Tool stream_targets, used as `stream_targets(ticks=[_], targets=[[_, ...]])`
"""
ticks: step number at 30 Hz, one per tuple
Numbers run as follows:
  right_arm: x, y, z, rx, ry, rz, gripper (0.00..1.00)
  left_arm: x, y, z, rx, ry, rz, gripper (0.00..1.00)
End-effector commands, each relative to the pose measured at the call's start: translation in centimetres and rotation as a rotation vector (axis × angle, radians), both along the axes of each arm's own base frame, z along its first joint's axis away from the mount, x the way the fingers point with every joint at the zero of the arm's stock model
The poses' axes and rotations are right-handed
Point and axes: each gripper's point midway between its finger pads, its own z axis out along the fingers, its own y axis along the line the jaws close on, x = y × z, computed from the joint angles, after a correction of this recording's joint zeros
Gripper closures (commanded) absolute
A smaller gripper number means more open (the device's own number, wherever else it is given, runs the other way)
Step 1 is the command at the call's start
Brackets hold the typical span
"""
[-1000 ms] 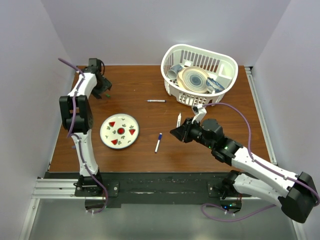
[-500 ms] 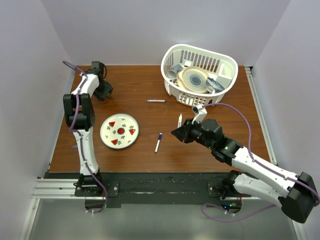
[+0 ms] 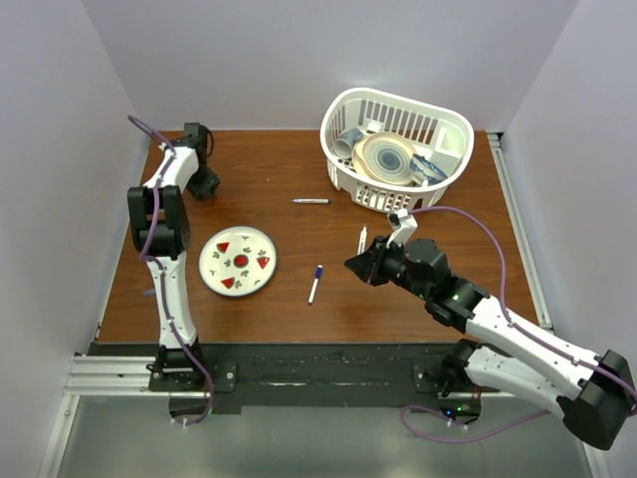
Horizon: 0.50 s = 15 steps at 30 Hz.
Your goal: Insert the pens into the pen caps
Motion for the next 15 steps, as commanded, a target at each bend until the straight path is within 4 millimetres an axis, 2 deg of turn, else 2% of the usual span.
stream_targets(ticks=[1, 3, 7, 15], targets=[[0.2, -0.1, 2.4, 0.029, -0.054, -0.011, 1.00, -0.5, 1.6, 1.4, 0.092, 0.026, -0.005, 0.57], [0.2, -0.2, 2.4, 0.030, -0.053, -0.013, 1.00, -0.5, 2.0, 1.9, 0.120, 0.022, -0.018, 0.59], [0.2, -0.3, 2.3, 0.028, -0.050, -0.016, 1.00, 0.6, 2.3, 2.5, 0.150, -0.009, -0.091, 0.57], [0.2, -0.5, 2.4, 0.019, -0.055, -0.023, 1.00, 0.9, 2.4, 1.3, 0.186, 0.021, -0.232, 0.59]])
